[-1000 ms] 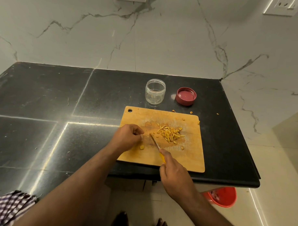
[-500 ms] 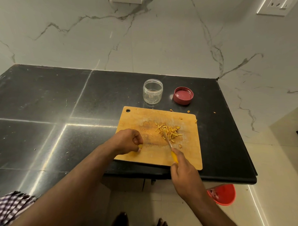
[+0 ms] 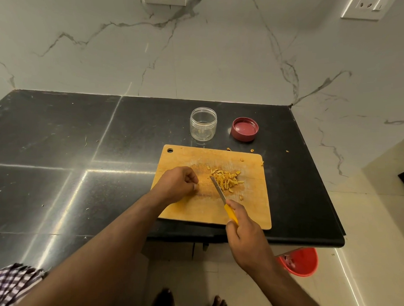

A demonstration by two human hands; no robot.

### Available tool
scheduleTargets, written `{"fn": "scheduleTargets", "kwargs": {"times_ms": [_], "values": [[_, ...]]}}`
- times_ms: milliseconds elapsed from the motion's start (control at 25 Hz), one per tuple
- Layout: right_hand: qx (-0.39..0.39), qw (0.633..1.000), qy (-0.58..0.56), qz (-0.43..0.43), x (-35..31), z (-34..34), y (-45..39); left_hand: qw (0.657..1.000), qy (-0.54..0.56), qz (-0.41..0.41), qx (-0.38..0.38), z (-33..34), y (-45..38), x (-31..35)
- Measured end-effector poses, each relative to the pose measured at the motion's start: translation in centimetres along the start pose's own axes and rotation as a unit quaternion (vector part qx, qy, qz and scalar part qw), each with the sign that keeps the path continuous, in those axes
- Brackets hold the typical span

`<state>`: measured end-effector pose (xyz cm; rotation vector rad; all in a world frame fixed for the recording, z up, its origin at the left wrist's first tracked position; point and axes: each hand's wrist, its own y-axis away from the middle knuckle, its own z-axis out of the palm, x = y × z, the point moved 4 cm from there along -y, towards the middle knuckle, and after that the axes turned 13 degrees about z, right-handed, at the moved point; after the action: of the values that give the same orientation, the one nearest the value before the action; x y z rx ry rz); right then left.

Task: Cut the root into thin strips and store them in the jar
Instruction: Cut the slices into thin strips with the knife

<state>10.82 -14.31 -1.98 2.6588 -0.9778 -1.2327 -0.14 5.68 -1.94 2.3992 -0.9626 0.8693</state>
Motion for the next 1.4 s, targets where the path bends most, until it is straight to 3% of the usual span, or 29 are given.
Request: {"fn": "scheduleTargets", "kwargs": {"times_ms": [240,1000,1400], "values": [[0.001,1.000,0.002,-0.002,-0.1,0.0,-0.2,0.998,-0.007,-0.014,0.065,0.3,-0.4,-1.0],[-0.013,0.987,0.148,-0.063,-2.7,2.6,-1.7,0.993,-0.012,-0.018,0.113,1.6,-0.1,-1.6],[0.014,0.993,0.098,-0.067,-1.3,1.3,0.6,0.991,0.007,-0.032,0.133,1.7,0.1,-1.8]]}}
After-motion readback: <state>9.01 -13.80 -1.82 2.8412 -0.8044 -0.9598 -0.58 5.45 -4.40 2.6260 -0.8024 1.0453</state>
